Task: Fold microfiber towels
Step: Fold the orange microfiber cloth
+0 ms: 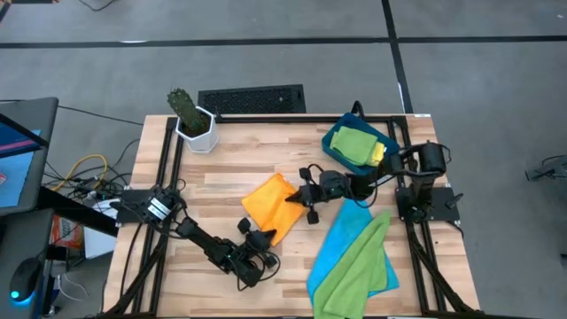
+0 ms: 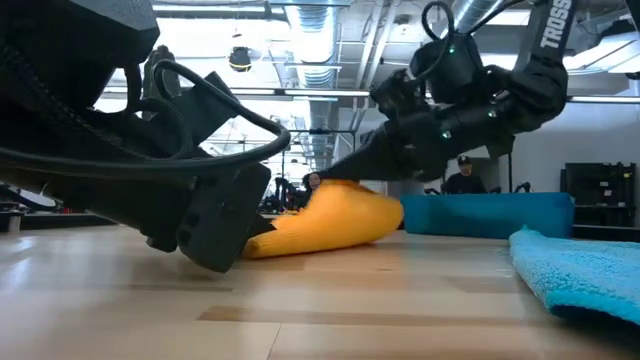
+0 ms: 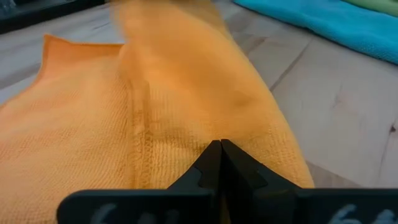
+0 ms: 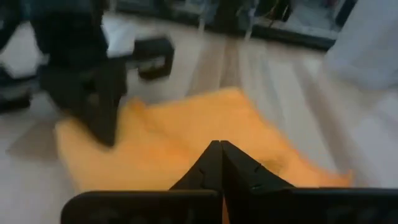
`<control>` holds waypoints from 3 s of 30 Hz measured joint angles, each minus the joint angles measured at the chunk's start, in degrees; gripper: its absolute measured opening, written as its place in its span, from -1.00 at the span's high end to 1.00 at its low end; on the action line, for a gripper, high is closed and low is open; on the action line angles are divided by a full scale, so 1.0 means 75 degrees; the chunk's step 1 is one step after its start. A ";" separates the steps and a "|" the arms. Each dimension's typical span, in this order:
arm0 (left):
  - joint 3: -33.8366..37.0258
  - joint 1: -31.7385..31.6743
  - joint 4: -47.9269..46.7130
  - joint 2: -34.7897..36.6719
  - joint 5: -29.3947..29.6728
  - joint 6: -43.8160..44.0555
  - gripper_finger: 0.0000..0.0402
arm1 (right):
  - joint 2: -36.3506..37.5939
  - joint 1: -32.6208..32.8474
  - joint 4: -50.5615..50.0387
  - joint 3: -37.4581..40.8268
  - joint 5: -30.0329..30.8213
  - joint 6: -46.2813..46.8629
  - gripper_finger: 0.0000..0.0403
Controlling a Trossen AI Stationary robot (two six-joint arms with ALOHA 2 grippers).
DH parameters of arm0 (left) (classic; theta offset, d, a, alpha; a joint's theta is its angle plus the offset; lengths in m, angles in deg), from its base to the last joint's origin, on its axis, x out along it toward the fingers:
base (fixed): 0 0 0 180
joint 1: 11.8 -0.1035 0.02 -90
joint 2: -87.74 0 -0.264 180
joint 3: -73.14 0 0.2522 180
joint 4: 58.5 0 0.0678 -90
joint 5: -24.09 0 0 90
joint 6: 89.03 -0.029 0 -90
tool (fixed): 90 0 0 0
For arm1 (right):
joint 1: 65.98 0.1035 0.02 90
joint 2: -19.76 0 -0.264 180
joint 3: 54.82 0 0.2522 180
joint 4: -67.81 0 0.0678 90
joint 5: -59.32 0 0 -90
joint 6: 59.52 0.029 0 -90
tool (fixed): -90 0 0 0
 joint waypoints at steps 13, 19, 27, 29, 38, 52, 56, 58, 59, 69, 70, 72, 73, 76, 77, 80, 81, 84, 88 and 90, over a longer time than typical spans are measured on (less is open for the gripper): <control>0.0000 0.0020 -0.0025 -0.0015 0.0015 0.0093 1.00 | -0.0080 0.0041 -0.1087 0.0333 0.2434 0.0403 0.88; 0.0000 0.0023 -0.0020 -0.0023 0.0058 0.0184 1.00 | 0.0848 0.0546 -0.0493 0.0481 0.2826 0.0227 0.91; 0.0015 -0.0136 0.0355 -0.0035 0.0192 0.0080 1.00 | 0.0049 0.1787 0.0676 0.0560 0.3231 0.1267 0.90; 0.0015 -0.0192 0.0398 -0.0038 0.0167 -0.0025 1.00 | -0.0471 0.1983 0.0743 0.0540 0.4020 0.1251 0.92; 0.0058 -0.0128 0.0216 0.0487 0.0293 -0.0940 1.00 | -0.1603 0.1958 0.1174 0.0546 0.4799 0.2090 0.86; 0.0959 -0.0509 -0.1336 0.2731 0.0894 -0.1497 1.00 | -0.1481 0.1899 0.1287 0.0600 0.4794 0.1952 0.83; 0.1957 -0.0686 -0.1250 0.2745 0.0524 0.0408 1.00 | -0.0913 0.1879 0.1102 0.0605 0.4904 0.1664 0.75; 0.2234 -0.0694 -0.1196 0.2764 0.0616 0.1036 1.00 | -0.0563 0.1914 0.0951 0.0604 0.4893 0.1507 0.73; 0.2370 -0.0721 -0.1208 0.2779 0.0683 0.1379 1.00 | -0.0416 0.1924 0.0913 0.0600 0.4883 0.1504 0.72; 0.2821 -0.0771 -0.1112 0.2763 0.0055 0.2251 1.00 | -0.0059 0.2501 0.0704 0.0589 0.4776 0.1640 0.71; 0.2826 -0.0772 -0.1124 0.2761 0.0070 0.2207 1.00 | -0.0095 0.2565 0.0665 0.0590 0.4784 0.1694 0.71; 0.2830 -0.0834 -0.1116 0.2645 0.0123 0.2192 1.00 | -0.0102 0.2665 0.0629 0.0598 0.4828 0.1824 0.71; 0.2831 -0.0886 -0.1175 0.2562 0.0086 0.2197 1.00 | -0.0099 0.2721 0.0670 0.0589 0.4834 0.1839 0.71; 0.2833 -0.1063 -0.1021 0.2109 -0.0053 0.2339 1.00 | -0.0095 0.2877 0.0667 0.0589 0.4843 0.1843 0.71; 0.2826 -0.1095 -0.0912 0.1967 -0.0007 0.2452 1.00 | -0.0087 0.2919 0.0694 0.0589 0.4843 0.1842 0.71; 0.2814 -0.1109 -0.0425 0.1595 0.0106 0.2742 1.00 | -0.0073 0.2981 0.0713 0.0589 0.4842 0.1867 0.71; 0.2807 -0.1064 -0.0277 0.1562 0.0049 0.2859 1.00 | -0.0073 0.2970 0.0700 0.0589 0.4840 0.1931 0.71; 0.2658 -0.0869 -0.0373 0.1574 -0.0143 0.3291 1.00 | -0.0092 0.2829 0.0458 0.0589 0.4649 0.2268 0.71; 0.2168 -0.0444 -0.0537 0.1592 -0.0397 0.3517 1.00 | -0.0093 0.2492 -0.0252 0.0586 0.4565 0.2682 0.71; 0.1836 -0.0304 -0.0670 0.1577 -0.0589 0.3602 1.00 | -0.0096 0.2206 -0.0836 0.0583 0.4578 0.2950 0.72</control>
